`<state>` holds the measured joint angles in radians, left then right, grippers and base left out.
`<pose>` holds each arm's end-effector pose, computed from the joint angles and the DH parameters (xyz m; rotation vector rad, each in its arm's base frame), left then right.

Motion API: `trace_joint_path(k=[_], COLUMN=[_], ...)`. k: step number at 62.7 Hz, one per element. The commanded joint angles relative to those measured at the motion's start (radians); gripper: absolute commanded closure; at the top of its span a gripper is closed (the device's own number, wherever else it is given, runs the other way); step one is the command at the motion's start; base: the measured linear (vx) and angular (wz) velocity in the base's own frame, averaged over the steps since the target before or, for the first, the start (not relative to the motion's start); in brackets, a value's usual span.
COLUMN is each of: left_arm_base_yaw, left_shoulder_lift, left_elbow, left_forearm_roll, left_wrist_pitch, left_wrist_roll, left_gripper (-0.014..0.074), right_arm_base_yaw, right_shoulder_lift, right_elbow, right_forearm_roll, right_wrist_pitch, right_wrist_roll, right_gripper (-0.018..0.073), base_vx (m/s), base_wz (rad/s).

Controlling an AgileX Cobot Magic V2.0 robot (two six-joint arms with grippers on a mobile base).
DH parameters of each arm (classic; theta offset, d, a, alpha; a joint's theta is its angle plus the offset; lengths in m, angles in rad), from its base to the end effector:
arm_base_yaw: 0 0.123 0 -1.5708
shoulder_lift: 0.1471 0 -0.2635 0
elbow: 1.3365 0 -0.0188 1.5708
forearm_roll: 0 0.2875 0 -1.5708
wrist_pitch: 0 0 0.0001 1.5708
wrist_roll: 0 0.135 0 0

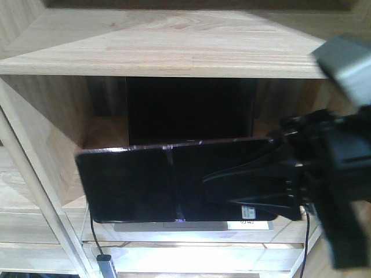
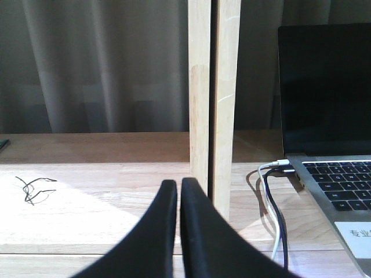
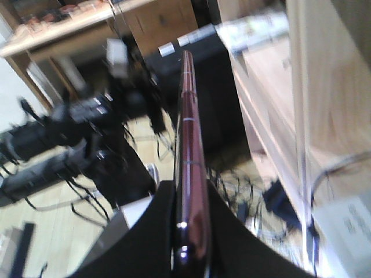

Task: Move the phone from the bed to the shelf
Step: 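Raise the phone with the right gripper above the upper shelf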

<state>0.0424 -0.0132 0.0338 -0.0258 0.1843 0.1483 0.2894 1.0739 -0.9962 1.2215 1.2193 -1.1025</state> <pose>0.1584 0.0061 0.1801 0.0716 1.6883 0.1200 0.1997 0.1837 0.3491 -1.1397 1.7569 1.1890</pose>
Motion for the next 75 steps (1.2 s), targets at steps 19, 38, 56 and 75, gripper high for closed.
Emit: trace_joint_path(k=[19,38,56,75], left_arm_base_yaw=[-0.004,-0.004,-0.004,-0.004], left_shoulder_lift=[-0.013,-0.013,-0.013,-0.013], left_elbow=[-0.021,-0.021,-0.021,-0.021], left_forearm_roll=[-0.009,-0.009,-0.009,-0.009], left_wrist_pitch=[-0.072,-0.072,-0.072,-0.072], left_wrist_roll=[-0.006,-0.006,-0.006,-0.006], left_gripper=[0.0595,0.0595,0.0595,0.0595], right_arm_base_yaw=[-0.003,-0.003,-0.003,-0.001], right_shoulder_lift=[-0.067,0.016,0.207,0.446], right_elbow=[-0.225,-0.431,-0.648,-0.911], right_forearm_roll=[0.033,-0.049,-0.047,0.036], right_wrist_pitch=[-0.133,-0.215,-0.212,-0.207], right_wrist_roll=[0.115,0.147,0.156,0.162], right_gripper=[0.0561,0.0561,0.0561,0.0561], base_vx=[0.00,0.00,0.00,0.00], base_wz=[0.00,0.00,0.00,0.00])
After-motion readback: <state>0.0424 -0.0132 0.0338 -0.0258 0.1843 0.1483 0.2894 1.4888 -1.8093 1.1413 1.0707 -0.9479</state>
